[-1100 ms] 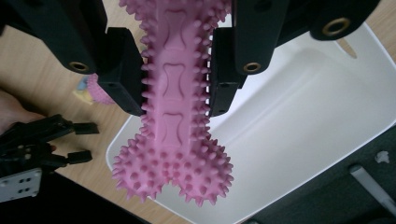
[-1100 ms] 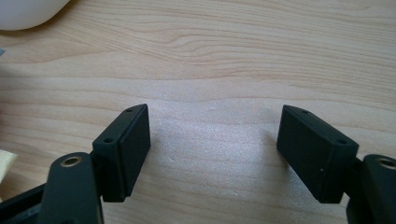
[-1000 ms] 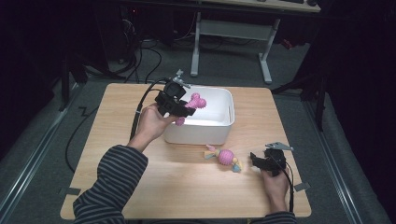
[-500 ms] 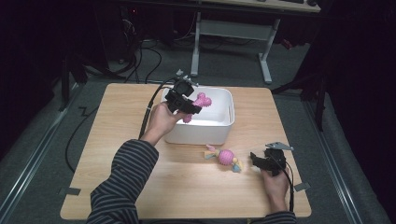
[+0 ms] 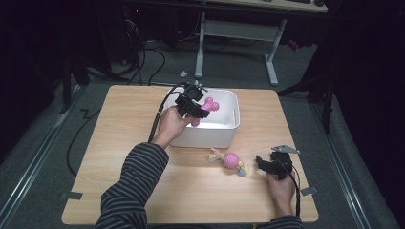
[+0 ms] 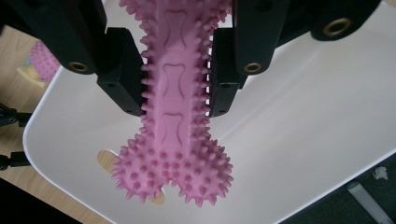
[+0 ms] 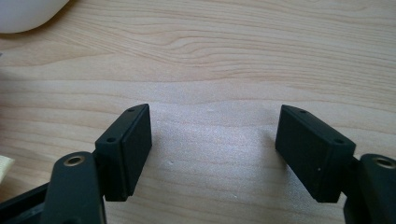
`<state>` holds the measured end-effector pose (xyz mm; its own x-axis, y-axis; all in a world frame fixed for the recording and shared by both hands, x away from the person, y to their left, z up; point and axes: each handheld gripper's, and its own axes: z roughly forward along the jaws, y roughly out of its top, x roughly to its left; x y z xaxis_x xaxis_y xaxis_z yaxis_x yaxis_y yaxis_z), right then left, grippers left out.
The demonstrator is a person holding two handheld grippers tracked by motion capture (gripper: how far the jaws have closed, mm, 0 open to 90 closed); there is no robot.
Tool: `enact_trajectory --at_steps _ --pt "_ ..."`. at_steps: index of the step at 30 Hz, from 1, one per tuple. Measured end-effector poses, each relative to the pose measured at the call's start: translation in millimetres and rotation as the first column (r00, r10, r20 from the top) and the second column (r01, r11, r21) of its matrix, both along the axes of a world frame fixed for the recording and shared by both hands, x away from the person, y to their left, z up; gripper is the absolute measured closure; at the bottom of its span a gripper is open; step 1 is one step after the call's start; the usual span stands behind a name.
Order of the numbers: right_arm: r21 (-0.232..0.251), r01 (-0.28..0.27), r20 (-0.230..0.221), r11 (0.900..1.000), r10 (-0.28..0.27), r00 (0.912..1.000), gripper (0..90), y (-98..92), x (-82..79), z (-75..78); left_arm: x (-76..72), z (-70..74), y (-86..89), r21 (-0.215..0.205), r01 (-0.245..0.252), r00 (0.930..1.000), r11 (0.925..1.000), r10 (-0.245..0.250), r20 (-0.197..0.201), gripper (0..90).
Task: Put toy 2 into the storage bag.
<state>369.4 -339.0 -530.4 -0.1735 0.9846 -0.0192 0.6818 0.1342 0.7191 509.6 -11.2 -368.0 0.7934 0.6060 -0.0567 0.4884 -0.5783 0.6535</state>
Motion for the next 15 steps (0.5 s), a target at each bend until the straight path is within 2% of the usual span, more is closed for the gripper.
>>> enact_trajectory --at_steps 5,11,15 --pt "0.001 0.0 0.0 1.0 0.0 1.0 27.4 0.0 0.0 0.0 -0.7 -3.1 -3.6 0.025 0.0 0.9998 0.9997 -0.001 0.021 58.9" --pt "0.0 0.0 0.0 1.0 0.0 1.0 27.4 0.1 0.0 0.0 1.3 -5.1 -3.6 0.021 -0.001 0.9999 0.9998 0.0 0.014 59.0" --pt "0.003 0.003 0.001 1.0 -0.003 1.0 27.5 0.3 0.3 -0.1 3.1 -9.7 -6.2 0.039 0.004 0.9999 0.9993 -0.005 0.017 59.2"
